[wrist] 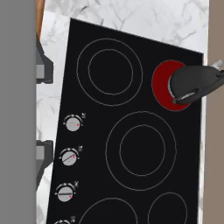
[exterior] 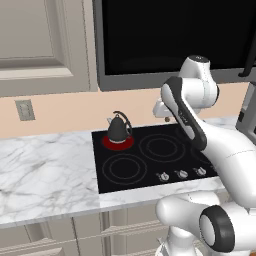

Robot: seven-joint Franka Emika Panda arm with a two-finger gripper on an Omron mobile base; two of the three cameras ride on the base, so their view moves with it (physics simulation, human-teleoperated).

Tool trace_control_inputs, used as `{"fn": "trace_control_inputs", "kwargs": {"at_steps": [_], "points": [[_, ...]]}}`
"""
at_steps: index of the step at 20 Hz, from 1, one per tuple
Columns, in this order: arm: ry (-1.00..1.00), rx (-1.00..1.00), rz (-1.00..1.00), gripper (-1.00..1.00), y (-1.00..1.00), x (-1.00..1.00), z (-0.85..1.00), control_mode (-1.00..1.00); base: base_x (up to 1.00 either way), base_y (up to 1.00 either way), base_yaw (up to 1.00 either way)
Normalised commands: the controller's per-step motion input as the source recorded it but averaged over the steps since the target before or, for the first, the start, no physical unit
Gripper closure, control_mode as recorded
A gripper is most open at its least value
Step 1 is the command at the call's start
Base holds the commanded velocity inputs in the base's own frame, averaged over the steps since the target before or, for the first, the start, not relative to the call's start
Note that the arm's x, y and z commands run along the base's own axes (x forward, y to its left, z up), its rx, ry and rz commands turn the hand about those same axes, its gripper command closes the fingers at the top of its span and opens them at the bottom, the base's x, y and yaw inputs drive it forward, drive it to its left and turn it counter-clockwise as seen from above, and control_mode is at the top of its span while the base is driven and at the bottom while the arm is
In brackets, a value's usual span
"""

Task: The kettle is done boiling. Turn off the stove, then wait for 300 timesteps before moving the kettle to the dining table.

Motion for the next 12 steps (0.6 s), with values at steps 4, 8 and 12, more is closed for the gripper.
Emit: {"fn": "trace_control_inputs", "kwargs": {"at_steps": [4, 8, 12], "points": [[0.01, 0.0, 0.0, -1.0, 0.0, 0.0, -0.06, -1.0, 0.0, 0.0, 0.0], [-0.02, 0.0, 0.0, -1.0, 0.0, -0.1, 0.0, -1.0, 0.0, 0.0, 0.0], [0.0, 0.0, 0.0, -1.0, -0.06, -0.19, -0.09, -1.0, 0.0, 0.0, 0.0]]}}
